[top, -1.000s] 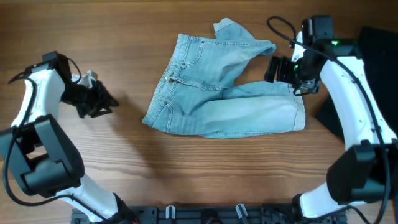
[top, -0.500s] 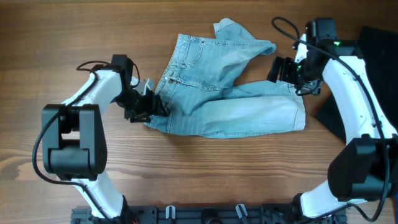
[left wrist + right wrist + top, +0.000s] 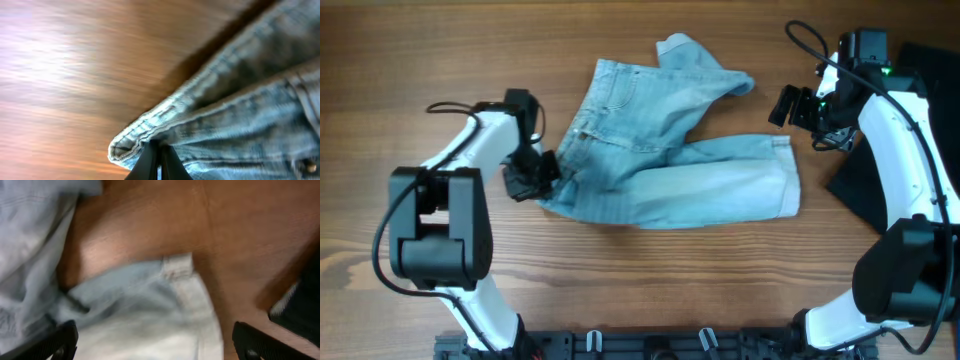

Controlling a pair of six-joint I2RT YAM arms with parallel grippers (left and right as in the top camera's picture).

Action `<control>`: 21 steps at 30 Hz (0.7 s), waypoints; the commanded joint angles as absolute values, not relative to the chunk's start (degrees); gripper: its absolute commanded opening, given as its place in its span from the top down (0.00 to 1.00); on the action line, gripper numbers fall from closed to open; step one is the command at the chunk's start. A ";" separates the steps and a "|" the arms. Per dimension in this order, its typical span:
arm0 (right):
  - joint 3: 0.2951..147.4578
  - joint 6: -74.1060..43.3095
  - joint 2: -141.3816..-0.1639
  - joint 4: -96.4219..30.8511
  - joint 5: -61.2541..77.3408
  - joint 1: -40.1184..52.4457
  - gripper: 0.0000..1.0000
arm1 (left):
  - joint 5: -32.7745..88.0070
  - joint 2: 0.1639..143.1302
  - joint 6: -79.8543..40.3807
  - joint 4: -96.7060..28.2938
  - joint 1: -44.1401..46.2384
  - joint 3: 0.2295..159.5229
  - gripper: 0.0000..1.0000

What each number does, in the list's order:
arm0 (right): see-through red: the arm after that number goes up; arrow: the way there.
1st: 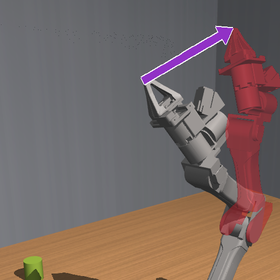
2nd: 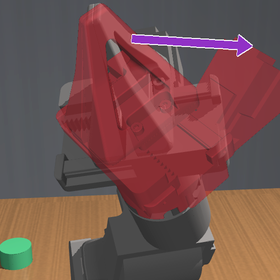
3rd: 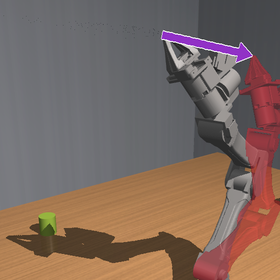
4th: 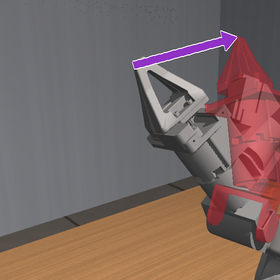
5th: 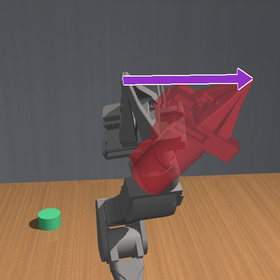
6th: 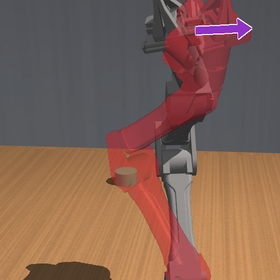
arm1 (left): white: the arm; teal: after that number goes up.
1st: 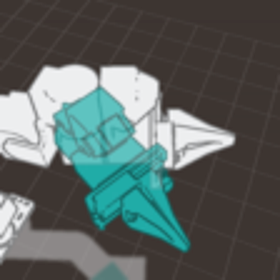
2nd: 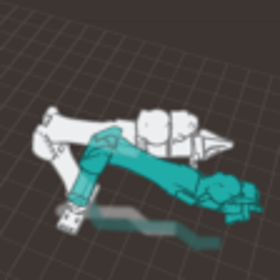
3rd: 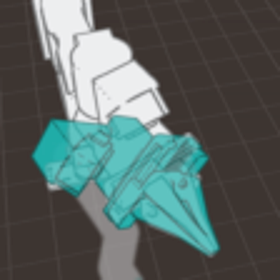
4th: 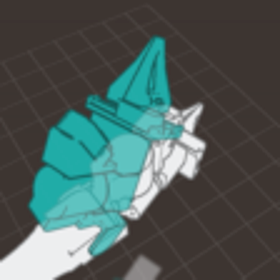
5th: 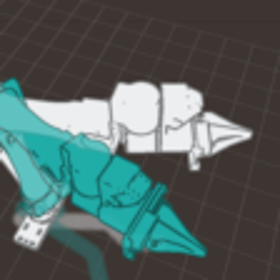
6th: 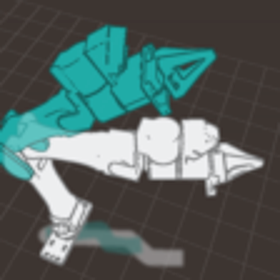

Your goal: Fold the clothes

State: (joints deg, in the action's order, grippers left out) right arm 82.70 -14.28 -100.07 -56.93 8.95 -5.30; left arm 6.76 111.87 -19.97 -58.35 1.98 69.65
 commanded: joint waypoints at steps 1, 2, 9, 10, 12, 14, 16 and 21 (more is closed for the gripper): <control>76.62 -15.00 -100.09 -52.07 7.86 -5.02 0.00 | -1.85 115.09 -21.19 -58.57 -5.50 67.40 0.96; 74.98 -14.98 -100.09 -49.89 7.97 -5.13 0.00 | 0.16 115.09 -19.70 -58.61 -6.35 67.37 0.96; 66.11 -10.26 -101.38 -41.60 21.30 -4.69 0.25 | 6.68 115.09 -17.76 -58.57 -10.07 67.40 0.85; 64.82 -8.97 -101.58 -40.01 23.79 -4.45 0.32 | 7.73 115.09 -16.73 -58.30 -10.09 67.40 0.81; 63.24 -9.02 -101.71 -37.89 25.54 -3.73 0.50 | 7.90 115.09 -16.73 -58.02 -10.09 67.40 0.79; 61.91 -9.21 -101.82 -36.40 24.75 -3.01 0.55 | 7.90 115.09 -16.75 -57.89 -10.09 67.40 0.78; 60.77 -10.61 -101.82 -34.94 24.36 -2.57 0.35 | 7.92 115.09 -16.75 -57.93 -10.09 67.40 0.78; 60.66 -10.28 -101.80 -23.00 38.00 -2.39 0.34 | 7.92 115.09 -16.73 -57.58 -10.09 67.40 0.78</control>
